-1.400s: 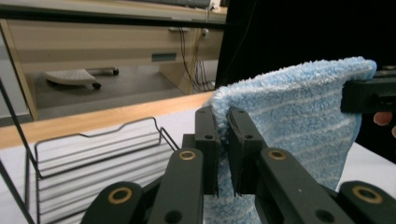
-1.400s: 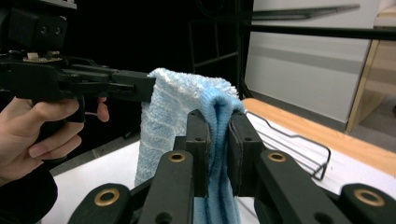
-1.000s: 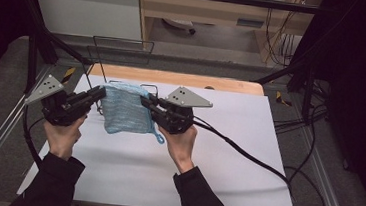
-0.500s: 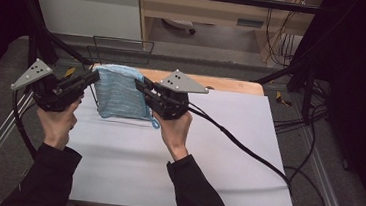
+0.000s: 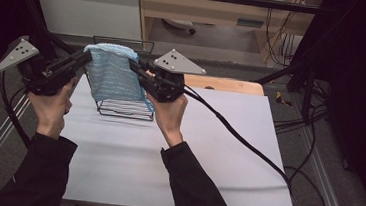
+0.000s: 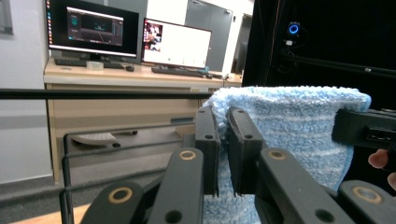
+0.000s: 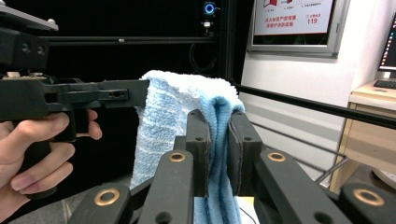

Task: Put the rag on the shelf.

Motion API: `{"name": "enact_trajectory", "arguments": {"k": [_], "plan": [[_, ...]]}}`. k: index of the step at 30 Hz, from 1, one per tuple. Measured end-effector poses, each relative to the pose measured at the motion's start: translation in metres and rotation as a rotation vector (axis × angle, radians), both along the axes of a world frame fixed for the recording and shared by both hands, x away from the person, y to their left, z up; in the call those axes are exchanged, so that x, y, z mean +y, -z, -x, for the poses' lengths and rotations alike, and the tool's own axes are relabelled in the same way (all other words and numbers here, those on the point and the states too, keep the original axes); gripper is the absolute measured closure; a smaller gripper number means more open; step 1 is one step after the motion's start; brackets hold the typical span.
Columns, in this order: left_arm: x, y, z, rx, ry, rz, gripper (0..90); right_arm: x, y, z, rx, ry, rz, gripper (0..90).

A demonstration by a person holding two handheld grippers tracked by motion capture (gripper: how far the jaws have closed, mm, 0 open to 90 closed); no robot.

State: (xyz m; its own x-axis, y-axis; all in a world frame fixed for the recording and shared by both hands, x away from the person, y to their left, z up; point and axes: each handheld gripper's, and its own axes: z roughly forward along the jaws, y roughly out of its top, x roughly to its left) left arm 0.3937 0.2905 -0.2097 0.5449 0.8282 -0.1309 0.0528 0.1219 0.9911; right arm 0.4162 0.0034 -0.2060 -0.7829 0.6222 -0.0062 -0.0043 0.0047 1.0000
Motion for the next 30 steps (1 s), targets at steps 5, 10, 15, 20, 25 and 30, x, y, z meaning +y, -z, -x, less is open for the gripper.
{"name": "enact_trajectory", "arguments": {"k": [5, 10, 15, 20, 25, 30], "plan": [[0.004, -0.009, -0.005, -0.018, -0.005, 0.019, 83.2, 0.005, -0.012, -0.006, -0.014, 0.015, -0.002, 81.2], [0.008, -0.021, -0.010, -0.039, -0.001, 0.034, 83.2, 0.007, -0.024, -0.011, -0.041, 0.029, -0.007, 81.2], [0.009, -0.031, -0.014, -0.061, -0.005, 0.037, 83.2, 0.009, -0.036, -0.016, -0.056, 0.037, -0.018, 81.2], [0.011, -0.039, -0.018, -0.075, -0.009, 0.048, 83.2, 0.012, -0.045, -0.020, -0.068, 0.041, -0.024, 81.2], [0.014, -0.045, -0.025, -0.081, -0.023, 0.057, 83.2, 0.018, -0.052, -0.024, -0.083, 0.041, -0.027, 81.2], [0.019, -0.050, -0.032, -0.084, -0.036, 0.063, 83.2, 0.025, -0.058, -0.030, -0.085, 0.045, -0.033, 81.2]]}}
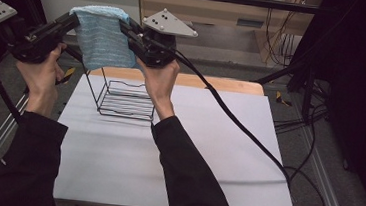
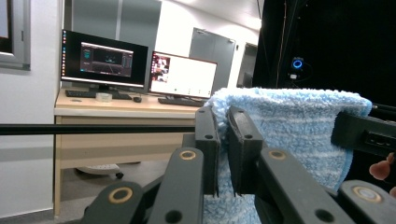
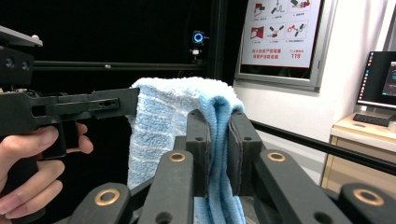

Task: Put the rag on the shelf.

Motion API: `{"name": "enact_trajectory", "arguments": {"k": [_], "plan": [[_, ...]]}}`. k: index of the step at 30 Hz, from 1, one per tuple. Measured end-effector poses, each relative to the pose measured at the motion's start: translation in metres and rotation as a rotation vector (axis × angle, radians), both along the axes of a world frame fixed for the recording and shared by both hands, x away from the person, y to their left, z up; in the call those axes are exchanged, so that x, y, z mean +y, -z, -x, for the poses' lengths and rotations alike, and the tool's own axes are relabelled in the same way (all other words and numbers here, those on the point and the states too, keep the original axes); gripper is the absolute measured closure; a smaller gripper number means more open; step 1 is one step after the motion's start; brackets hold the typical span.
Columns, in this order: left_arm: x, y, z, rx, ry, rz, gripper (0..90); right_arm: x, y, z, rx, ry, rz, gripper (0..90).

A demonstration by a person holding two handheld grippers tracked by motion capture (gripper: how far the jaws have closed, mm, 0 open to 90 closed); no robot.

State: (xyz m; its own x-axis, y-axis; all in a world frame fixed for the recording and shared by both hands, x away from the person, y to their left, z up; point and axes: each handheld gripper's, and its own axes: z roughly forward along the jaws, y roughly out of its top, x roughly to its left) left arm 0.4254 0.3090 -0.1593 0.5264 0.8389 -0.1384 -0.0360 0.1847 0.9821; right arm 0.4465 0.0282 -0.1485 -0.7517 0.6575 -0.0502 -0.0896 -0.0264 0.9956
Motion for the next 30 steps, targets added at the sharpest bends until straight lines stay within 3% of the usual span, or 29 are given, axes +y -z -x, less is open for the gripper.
{"name": "enact_trajectory", "arguments": {"k": [12, 18, 30], "plan": [[0.007, -0.013, -0.016, 0.005, -0.025, 0.011, 83.2, 0.010, -0.012, -0.015, -0.005, 0.009, -0.005, 81.2], [0.007, -0.014, -0.031, 0.016, -0.039, 0.024, 83.2, 0.015, -0.016, -0.029, -0.011, 0.026, 0.009, 81.2], [0.004, -0.010, -0.058, 0.027, -0.072, 0.012, 83.2, 0.017, -0.011, -0.056, 0.000, 0.050, 0.004, 81.2]]}}
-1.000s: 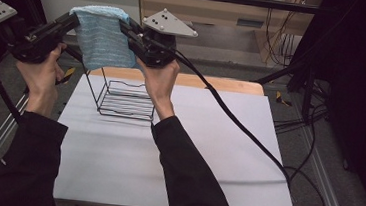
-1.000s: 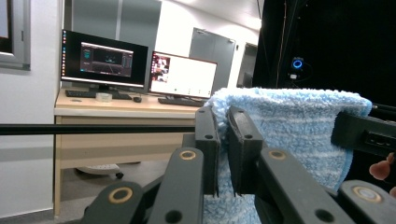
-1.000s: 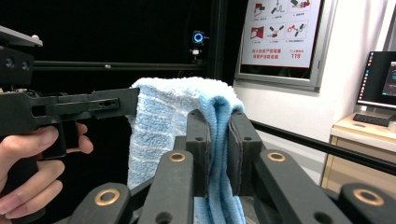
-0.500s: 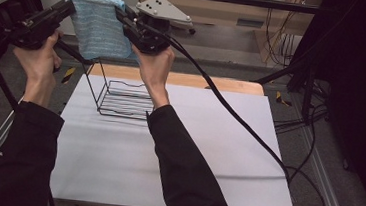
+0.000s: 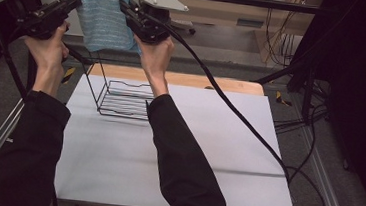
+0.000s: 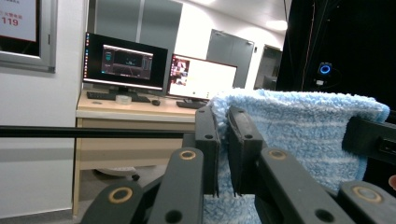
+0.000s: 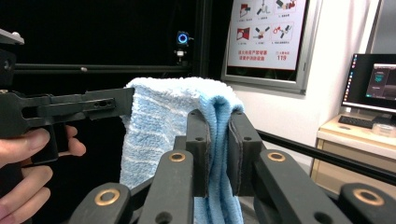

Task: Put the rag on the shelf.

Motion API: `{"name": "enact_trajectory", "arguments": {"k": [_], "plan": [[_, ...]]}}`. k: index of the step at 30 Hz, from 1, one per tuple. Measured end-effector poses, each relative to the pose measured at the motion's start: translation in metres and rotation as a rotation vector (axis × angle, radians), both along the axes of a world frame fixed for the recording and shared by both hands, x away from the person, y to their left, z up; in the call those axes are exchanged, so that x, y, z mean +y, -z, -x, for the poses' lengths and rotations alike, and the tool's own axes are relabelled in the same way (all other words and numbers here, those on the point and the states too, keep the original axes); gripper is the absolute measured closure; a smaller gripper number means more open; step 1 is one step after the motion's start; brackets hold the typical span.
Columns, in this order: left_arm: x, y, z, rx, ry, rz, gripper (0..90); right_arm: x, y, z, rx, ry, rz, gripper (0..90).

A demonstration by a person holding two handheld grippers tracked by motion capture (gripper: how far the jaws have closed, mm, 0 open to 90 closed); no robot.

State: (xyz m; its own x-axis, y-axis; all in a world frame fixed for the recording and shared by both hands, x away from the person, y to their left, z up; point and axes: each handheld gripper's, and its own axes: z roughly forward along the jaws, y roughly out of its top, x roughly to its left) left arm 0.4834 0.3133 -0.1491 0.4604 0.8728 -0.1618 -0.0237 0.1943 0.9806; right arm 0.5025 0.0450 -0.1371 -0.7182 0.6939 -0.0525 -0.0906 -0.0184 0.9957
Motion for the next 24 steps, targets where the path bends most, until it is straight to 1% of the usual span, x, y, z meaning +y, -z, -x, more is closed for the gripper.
{"name": "enact_trajectory", "arguments": {"k": [4, 8, 9, 12, 14, 18, 20, 21, 22, 24], "plan": [[0.001, 0.007, -0.007, 0.023, -0.002, -0.005, 83.2, 0.003, 0.006, -0.006, 0.014, 0.006, 0.015, 81.2], [0.003, 0.017, -0.011, 0.040, -0.001, -0.011, 83.2, 0.004, 0.013, -0.010, 0.041, 0.013, 0.034, 81.2], [0.003, 0.019, -0.012, 0.045, 0.000, -0.010, 83.2, 0.004, 0.016, -0.010, 0.044, 0.011, 0.030, 81.2], [0.004, 0.025, -0.013, 0.058, 0.013, -0.011, 83.2, 0.003, 0.022, -0.014, 0.073, 0.008, 0.020, 81.2], [0.002, 0.027, -0.013, 0.061, 0.015, -0.024, 83.2, 0.001, 0.027, -0.014, 0.088, 0.004, 0.011, 81.2], [0.001, 0.034, -0.013, 0.070, 0.035, -0.041, 83.2, -0.003, 0.036, -0.014, 0.102, 0.009, 0.028, 81.2], [0.000, 0.039, -0.012, 0.075, 0.041, -0.048, 83.1, -0.005, 0.040, -0.014, 0.115, 0.004, 0.022, 81.2], [0.000, 0.041, -0.013, 0.083, 0.044, -0.056, 83.1, -0.006, 0.042, -0.014, 0.117, 0.001, 0.022, 81.2], [0.000, 0.043, -0.013, 0.091, 0.039, -0.066, 83.1, -0.006, 0.044, -0.014, 0.124, 0.003, 0.029, 81.2], [0.000, 0.047, -0.014, 0.104, 0.035, -0.077, 83.1, -0.005, 0.048, -0.014, 0.123, 0.012, 0.062, 81.2]]}}
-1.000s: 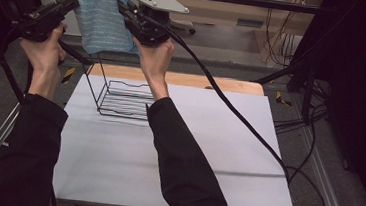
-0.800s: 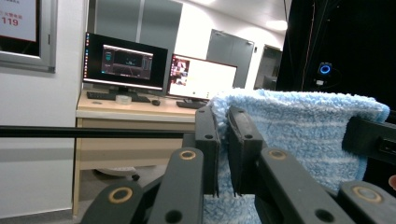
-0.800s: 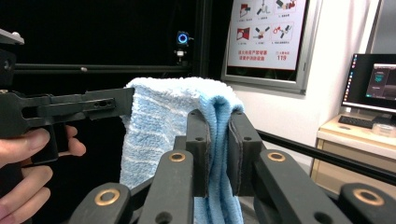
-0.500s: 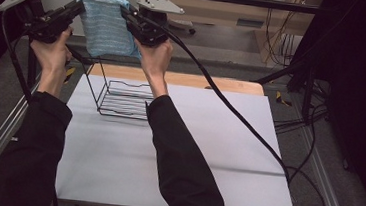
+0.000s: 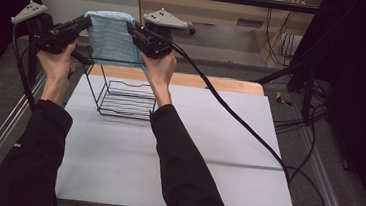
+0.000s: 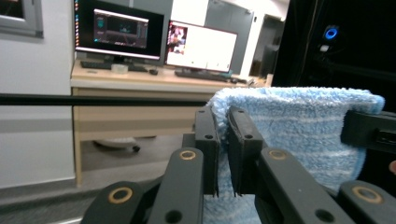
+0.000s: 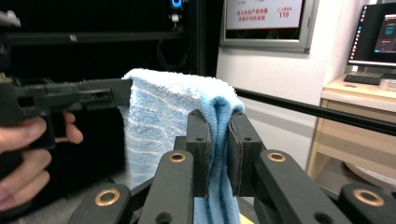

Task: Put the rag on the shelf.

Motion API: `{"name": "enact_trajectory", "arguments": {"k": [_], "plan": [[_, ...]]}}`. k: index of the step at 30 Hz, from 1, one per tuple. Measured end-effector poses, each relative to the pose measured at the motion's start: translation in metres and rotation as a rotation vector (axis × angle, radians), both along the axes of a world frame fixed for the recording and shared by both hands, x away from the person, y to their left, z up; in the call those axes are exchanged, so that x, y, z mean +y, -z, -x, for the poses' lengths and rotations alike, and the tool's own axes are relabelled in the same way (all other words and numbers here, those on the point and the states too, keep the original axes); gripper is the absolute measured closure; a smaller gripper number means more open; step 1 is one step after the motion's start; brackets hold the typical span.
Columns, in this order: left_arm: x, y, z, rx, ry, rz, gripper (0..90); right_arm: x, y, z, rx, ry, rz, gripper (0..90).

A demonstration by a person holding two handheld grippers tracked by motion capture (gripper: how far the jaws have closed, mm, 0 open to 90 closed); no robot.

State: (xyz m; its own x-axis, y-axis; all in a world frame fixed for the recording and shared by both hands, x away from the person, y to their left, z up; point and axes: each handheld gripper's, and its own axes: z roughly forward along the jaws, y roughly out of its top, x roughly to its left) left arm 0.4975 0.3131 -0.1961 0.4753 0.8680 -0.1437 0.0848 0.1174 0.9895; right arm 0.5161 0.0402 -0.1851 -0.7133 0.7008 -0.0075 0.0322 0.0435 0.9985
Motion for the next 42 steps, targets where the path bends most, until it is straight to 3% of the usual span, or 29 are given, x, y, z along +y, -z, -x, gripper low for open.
{"name": "enact_trajectory", "arguments": {"k": [4, 9, 18, 25, 30, 35, 42], "plan": [[0.006, 0.008, 0.002, 0.011, 0.016, 0.004, 83.2, 0.003, 0.005, 0.003, -0.008, -0.006, 0.031, 81.2], [0.009, 0.015, 0.007, 0.016, 0.037, -0.012, 83.1, 0.001, 0.015, 0.002, 0.040, -0.020, 0.003, 81.2], [0.010, 0.027, 0.015, 0.022, 0.083, -0.042, 83.1, -0.005, 0.028, 0.006, 0.059, -0.033, 0.009, 81.1], [0.013, 0.033, 0.023, 0.026, 0.108, -0.043, 82.9, -0.007, 0.035, 0.014, 0.052, -0.061, 0.021, 80.8], [0.016, 0.040, 0.026, 0.043, 0.136, -0.046, 82.4, -0.009, 0.039, 0.020, 0.043, -0.075, 0.062, 80.5], [0.017, 0.044, 0.034, 0.031, 0.153, -0.051, 82.3, -0.011, 0.041, 0.025, 0.031, -0.088, 0.094, 80.2], [0.016, 0.044, 0.043, 0.024, 0.170, -0.064, 82.4, -0.014, 0.047, 0.029, 0.026, -0.102, 0.090, 79.8]]}}
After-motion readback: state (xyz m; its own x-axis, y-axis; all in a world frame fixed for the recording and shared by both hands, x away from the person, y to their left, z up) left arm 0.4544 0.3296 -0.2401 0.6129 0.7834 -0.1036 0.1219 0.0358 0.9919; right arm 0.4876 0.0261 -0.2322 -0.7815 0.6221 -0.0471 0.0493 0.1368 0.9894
